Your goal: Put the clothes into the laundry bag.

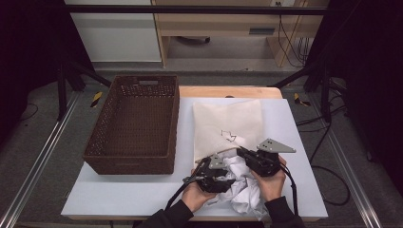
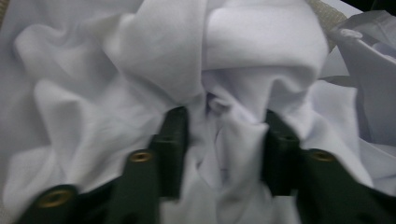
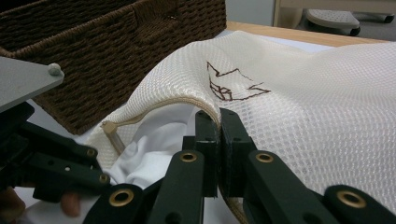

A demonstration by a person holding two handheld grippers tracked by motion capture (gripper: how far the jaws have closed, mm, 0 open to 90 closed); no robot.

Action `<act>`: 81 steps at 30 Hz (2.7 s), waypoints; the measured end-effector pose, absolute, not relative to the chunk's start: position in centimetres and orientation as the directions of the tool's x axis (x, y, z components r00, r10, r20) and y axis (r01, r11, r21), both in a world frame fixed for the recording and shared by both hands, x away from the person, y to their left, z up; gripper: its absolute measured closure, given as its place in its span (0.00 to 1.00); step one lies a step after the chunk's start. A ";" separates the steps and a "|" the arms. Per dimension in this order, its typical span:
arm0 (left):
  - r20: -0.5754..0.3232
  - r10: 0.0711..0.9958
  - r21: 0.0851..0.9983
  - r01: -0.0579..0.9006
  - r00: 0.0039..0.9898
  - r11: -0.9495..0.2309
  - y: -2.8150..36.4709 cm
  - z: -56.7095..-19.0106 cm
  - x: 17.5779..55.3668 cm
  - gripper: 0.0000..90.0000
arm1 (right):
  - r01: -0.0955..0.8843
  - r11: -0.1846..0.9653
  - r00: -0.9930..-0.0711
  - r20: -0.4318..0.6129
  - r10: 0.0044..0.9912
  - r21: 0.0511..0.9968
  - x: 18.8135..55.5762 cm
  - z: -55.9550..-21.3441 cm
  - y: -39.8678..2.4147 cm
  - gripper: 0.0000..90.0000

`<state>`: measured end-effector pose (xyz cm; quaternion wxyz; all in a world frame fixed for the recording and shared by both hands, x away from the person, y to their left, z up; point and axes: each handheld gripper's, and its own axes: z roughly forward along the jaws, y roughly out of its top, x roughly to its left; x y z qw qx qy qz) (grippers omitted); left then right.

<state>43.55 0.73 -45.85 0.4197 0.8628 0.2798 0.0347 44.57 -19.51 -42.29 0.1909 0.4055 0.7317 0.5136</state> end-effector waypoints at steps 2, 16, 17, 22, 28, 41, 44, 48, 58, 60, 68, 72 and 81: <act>-0.168 0.514 0.754 0.445 0.841 -0.483 0.7 -45.8 43.4 0.83 | 0.398 0.143 -0.599 0.138 0.789 0.906 44.5 -42.3 -19.5 0.97; 0.008 0.638 0.784 0.391 0.770 -0.482 -1.1 -43.9 46.4 0.92 | 0.364 0.102 -0.599 0.149 0.787 0.926 44.0 -41.1 -20.4 0.98; 0.016 0.632 0.783 0.383 0.775 -0.490 -1.1 -44.2 46.8 0.91 | 0.368 0.101 -0.595 0.151 0.789 0.924 44.0 -41.2 -20.5 0.98; 0.007 0.626 0.782 0.386 0.779 -0.489 -0.6 -43.8 46.2 0.77 | 0.384 0.120 -0.592 0.145 0.793 0.915 44.4 -41.9 -20.3 0.98; -0.013 0.593 0.831 0.338 0.805 -0.441 1.5 -41.1 43.3 0.41 | 0.383 0.122 -0.587 0.140 0.797 0.916 44.4 -41.9 -20.3 0.98; -0.077 0.583 0.760 0.426 0.809 -0.490 0.9 -46.3 43.1 0.39 | 0.391 0.131 -0.595 0.141 0.791 0.911 44.5 -42.2 -20.0 0.98; -0.063 0.579 0.746 0.424 0.813 -0.514 0.5 -46.1 43.0 0.63 | 0.395 0.133 -0.596 0.143 0.790 0.909 44.5 -42.2 -19.8 0.98; -0.020 0.586 0.769 0.387 0.810 -0.509 0.2 -45.0 42.4 0.83 | 0.391 0.130 -0.601 0.146 0.786 0.911 44.4 -42.1 -19.8 0.98; 0.052 0.630 0.799 0.346 0.775 -0.492 -1.7 -42.9 44.1 0.86 | 0.358 0.094 -0.612 0.158 0.775 0.929 43.8 -40.9 -20.2 0.98; 0.074 0.651 0.781 0.362 0.756 -0.509 -2.1 -43.8 45.1 0.86 | 0.363 0.094 -0.612 0.161 0.774 0.927 43.8 -40.9 -20.4 0.98; 0.012 0.637 0.787 0.386 0.770 -0.481 -0.9 -45.4 46.0 0.64 | 0.383 0.123 -0.603 0.147 0.784 0.915 44.3 -41.9 -20.3 0.98; -0.022 0.599 0.811 0.365 0.800 -0.458 0.6 -43.8 44.4 0.43 | 0.381 0.126 -0.601 0.142 0.787 0.916 44.3 -41.9 -20.4 0.98; -0.058 0.561 0.765 0.398 0.826 -0.507 1.5 -45.7 42.4 0.34 | 0.390 0.129 -0.602 0.147 0.785 0.912 44.4 -42.1 -20.2 0.98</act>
